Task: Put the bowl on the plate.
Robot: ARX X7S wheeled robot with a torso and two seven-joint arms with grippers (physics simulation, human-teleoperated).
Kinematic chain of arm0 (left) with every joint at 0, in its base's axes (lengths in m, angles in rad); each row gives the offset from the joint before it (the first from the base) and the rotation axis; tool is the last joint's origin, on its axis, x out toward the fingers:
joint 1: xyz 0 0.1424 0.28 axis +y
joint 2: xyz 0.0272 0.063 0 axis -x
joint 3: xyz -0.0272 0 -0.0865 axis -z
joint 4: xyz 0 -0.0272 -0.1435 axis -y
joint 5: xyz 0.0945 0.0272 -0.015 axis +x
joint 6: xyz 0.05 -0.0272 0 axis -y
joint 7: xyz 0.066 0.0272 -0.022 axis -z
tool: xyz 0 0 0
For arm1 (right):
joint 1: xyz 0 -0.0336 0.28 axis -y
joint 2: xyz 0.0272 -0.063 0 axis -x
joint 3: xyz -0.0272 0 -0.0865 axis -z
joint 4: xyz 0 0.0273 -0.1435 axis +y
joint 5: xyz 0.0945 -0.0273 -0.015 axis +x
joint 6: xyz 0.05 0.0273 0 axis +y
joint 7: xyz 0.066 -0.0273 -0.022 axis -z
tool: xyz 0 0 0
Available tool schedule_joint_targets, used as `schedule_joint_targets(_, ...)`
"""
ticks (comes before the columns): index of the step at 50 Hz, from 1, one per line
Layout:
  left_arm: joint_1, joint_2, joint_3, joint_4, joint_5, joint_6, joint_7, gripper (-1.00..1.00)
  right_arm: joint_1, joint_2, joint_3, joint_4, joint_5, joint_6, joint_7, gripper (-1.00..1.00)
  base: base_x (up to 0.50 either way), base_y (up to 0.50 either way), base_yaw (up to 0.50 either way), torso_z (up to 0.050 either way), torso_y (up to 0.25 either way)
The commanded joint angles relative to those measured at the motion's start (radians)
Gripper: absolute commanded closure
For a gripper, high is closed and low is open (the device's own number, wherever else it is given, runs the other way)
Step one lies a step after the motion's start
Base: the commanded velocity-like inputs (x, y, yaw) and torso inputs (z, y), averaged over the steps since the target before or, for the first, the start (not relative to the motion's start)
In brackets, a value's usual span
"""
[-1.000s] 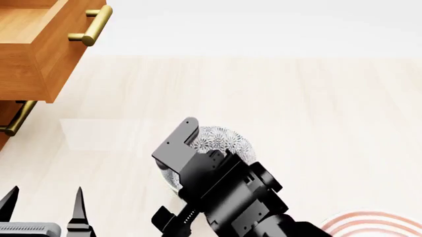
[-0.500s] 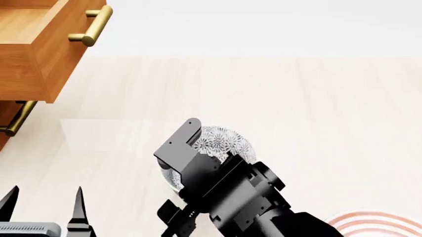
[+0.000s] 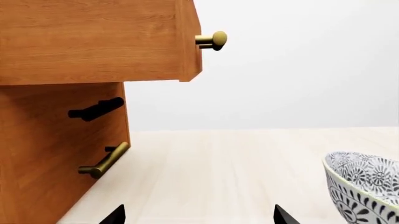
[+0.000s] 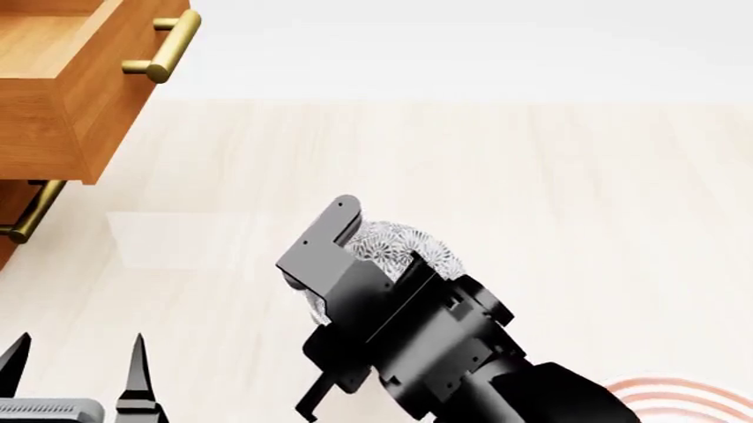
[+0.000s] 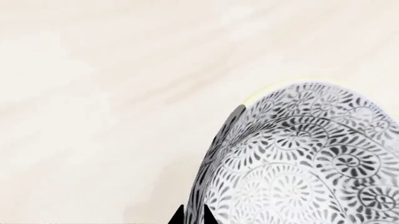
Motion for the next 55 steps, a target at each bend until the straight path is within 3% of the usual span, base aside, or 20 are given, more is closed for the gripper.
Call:
schedule_joint_targets(1,0.003,-0.003,0.0,0.004,-0.009,0.003,-0.002,-1.0,0.078,0.12,-0.017,-0.25,-0.002,0.082,0.148,1.0,0.0,0.0,0.0,0.0,0.0)
schedule_joint_targets(10,0.0,-0.006,0.002,0.003,-0.013,0.002,-0.004,-1.0,0.179,0.249,-0.036,-0.548,0.013,0.25,0.274,1.0,0.0,0.0,0.0,0.0,0.0)
schedule_joint_targets(21,-0.008,-0.009,0.011,0.006,-0.009,-0.003,-0.007,-1.0,0.259,0.346,-0.031,-0.76,0.057,0.401,0.363,1.0,0.0,0.0,0.0,0.0,0.0)
schedule_joint_targets(55,-0.017,-0.022,0.022,0.006,-0.016,-0.005,-0.01,-1.0,0.222,0.766,0.195,-1.247,0.407,0.622,0.76,1.0,0.0,0.0,0.0,0.0,0.0)
